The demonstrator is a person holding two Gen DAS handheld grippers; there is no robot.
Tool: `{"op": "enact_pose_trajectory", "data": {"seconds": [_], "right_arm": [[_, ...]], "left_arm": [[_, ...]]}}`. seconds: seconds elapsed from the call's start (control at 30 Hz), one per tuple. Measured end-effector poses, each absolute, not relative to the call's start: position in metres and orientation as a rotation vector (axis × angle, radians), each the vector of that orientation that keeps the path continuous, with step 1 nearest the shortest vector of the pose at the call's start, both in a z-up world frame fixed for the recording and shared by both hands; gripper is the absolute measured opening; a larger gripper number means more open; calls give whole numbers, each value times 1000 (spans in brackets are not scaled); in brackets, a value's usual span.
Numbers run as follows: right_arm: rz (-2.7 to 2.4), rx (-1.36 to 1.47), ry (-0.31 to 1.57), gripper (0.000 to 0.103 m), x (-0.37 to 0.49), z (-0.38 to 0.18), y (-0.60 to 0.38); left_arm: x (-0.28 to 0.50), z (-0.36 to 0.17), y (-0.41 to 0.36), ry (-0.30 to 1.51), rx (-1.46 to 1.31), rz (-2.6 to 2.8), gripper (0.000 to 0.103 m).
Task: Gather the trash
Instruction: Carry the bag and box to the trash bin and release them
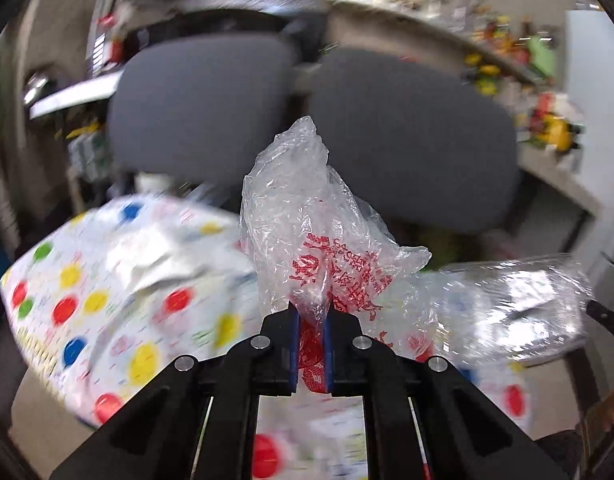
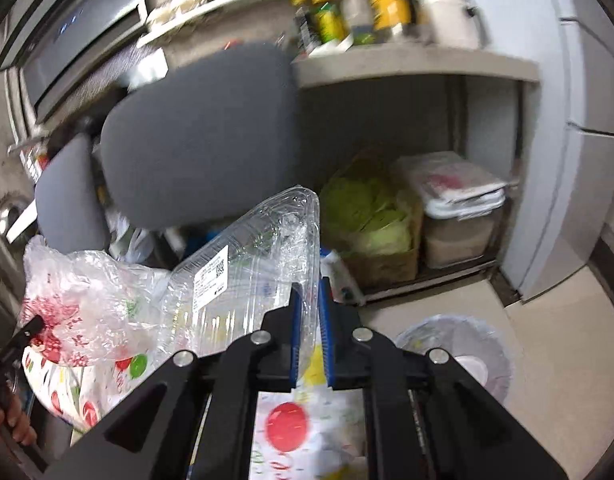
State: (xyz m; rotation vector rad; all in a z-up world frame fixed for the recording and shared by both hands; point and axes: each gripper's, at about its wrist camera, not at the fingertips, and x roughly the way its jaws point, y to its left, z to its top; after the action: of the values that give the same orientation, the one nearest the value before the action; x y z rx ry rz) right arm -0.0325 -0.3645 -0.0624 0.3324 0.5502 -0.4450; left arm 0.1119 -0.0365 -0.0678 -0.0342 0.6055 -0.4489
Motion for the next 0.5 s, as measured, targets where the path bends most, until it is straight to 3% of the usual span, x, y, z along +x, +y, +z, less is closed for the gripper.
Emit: {"op": "enact_pose_trajectory", "data": {"seconds": [0.23,0.5], "right_arm": [[-654,322,430,9,-116,-32,-415],[-921,356,408,9,-222,-41,-481]], "left_arm": [[66,-40,-137,549,57,-725,10],[27,-81,-264,636,183,-899,10]]}}
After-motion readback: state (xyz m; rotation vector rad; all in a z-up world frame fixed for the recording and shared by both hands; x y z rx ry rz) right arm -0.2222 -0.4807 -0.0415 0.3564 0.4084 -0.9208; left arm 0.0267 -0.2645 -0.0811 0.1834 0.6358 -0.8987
